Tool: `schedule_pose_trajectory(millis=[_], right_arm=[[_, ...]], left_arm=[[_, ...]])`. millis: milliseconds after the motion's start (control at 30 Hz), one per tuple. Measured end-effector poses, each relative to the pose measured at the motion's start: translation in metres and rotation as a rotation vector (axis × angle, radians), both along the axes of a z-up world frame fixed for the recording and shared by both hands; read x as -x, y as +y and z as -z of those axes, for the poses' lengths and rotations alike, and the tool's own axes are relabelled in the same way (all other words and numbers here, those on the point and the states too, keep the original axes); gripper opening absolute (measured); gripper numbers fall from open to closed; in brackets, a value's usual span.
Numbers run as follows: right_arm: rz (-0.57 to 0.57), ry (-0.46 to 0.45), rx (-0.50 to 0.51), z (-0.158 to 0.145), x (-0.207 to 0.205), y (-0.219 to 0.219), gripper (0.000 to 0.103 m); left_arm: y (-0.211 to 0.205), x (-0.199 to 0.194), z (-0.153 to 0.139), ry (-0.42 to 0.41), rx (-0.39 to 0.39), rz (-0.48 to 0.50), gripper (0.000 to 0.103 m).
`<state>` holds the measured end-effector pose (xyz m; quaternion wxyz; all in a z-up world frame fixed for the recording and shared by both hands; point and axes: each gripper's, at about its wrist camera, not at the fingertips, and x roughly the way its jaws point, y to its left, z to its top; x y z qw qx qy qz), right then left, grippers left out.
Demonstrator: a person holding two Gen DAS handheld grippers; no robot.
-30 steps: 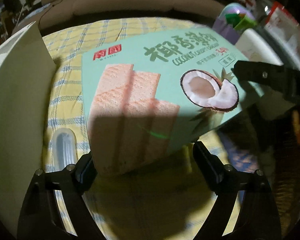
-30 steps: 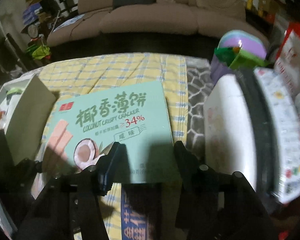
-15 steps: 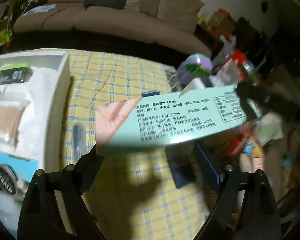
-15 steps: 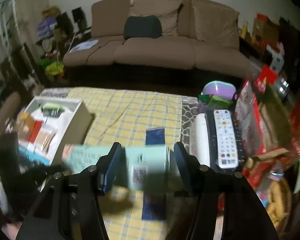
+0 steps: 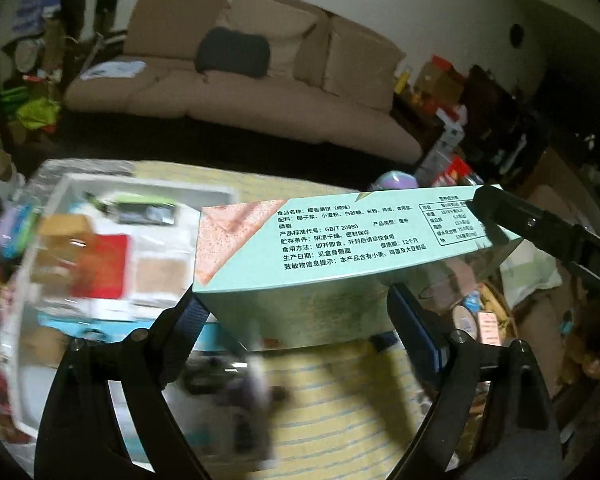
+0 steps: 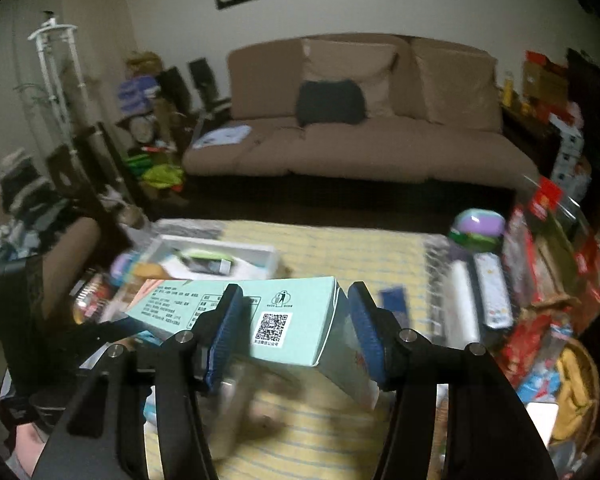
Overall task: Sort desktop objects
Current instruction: 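Carry the wafer box in the right gripper over the white tray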
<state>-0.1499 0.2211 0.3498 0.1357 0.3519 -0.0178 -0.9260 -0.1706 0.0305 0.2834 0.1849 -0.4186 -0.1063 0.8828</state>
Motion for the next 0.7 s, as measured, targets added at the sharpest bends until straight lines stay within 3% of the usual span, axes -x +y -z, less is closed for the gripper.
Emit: schedule_pose_trajectory(millis=[267, 467, 567, 700], right_arm=[[-0.066, -0.02, 0.102, 0.014, 0.046, -0.098, 0.058], [-0.036, -0.044, 0.211, 0.045, 0.1, -0.121, 0.059], [-0.05, -0.082, 0.244, 0.063, 0.117, -0.128, 0.06], [-0.067, -0.147, 0.264, 0.093, 0.126, -0.135, 0.062]], left_arm=[[-0.096, 0.035, 0.003, 0.001, 0.075, -0.093, 0.088], [-0.123, 0.084, 0.015, -0.012, 0.086, -0.122, 0.094], [-0.136, 0.086, 0.021, 0.014, 0.052, -0.142, 0.099], [-0.147, 0.092, 0.037, 0.002, 0.052, -0.148, 0.099]])
